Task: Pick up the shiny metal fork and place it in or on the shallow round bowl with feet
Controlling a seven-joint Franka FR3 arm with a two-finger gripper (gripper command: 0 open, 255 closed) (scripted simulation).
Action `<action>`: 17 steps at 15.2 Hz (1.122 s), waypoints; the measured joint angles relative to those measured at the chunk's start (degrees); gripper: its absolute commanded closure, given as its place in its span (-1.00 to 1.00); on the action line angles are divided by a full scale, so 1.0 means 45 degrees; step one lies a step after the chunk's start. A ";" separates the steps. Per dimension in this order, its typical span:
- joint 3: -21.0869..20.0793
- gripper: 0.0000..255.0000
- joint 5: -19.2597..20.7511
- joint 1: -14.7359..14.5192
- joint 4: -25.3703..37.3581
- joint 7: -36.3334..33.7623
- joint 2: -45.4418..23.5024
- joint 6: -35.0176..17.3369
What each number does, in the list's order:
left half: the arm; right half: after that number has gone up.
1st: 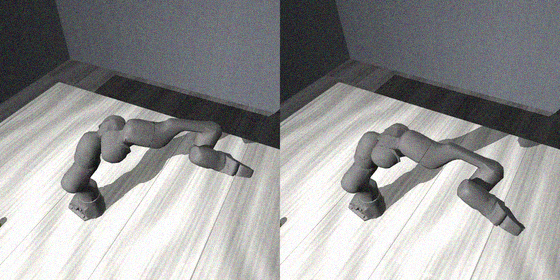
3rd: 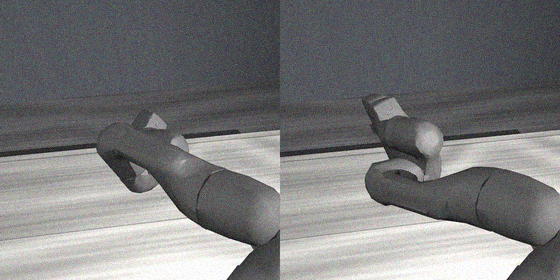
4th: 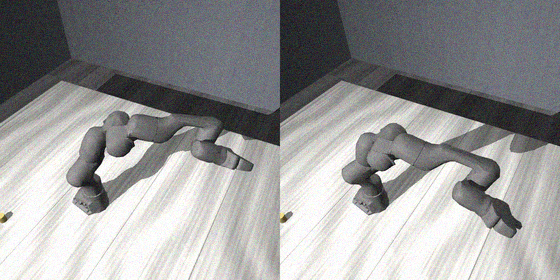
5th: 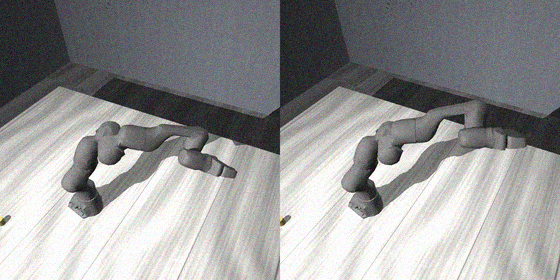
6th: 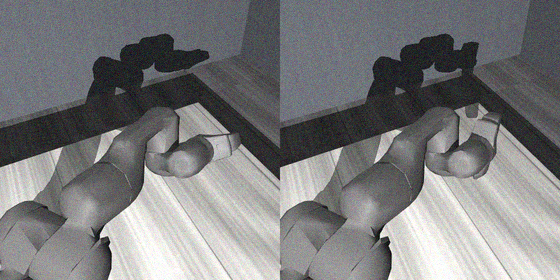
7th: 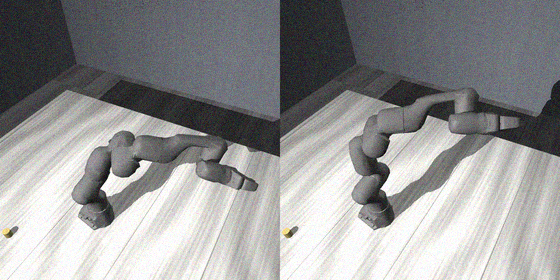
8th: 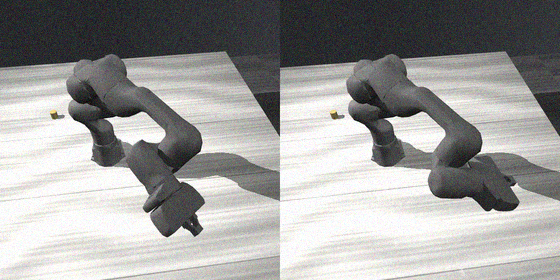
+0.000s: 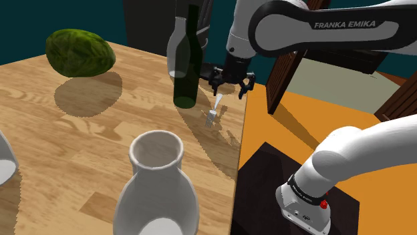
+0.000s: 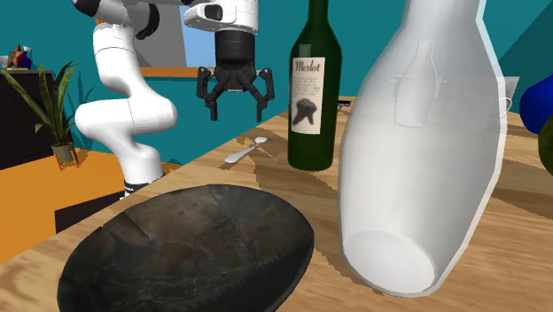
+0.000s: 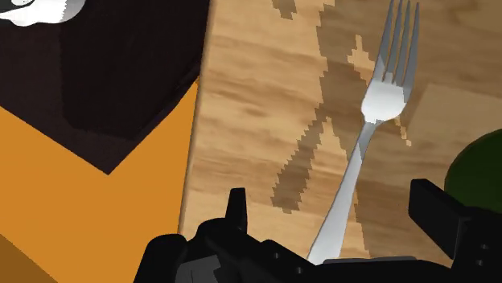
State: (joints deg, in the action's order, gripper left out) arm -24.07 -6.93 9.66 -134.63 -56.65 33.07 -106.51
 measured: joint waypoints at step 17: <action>-0.1513 1.00 0.0397 0.1052 -0.0149 -0.3410 -0.1620 -0.1747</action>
State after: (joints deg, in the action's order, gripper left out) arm -30.88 -5.14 14.40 -135.30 -72.00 25.78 -114.37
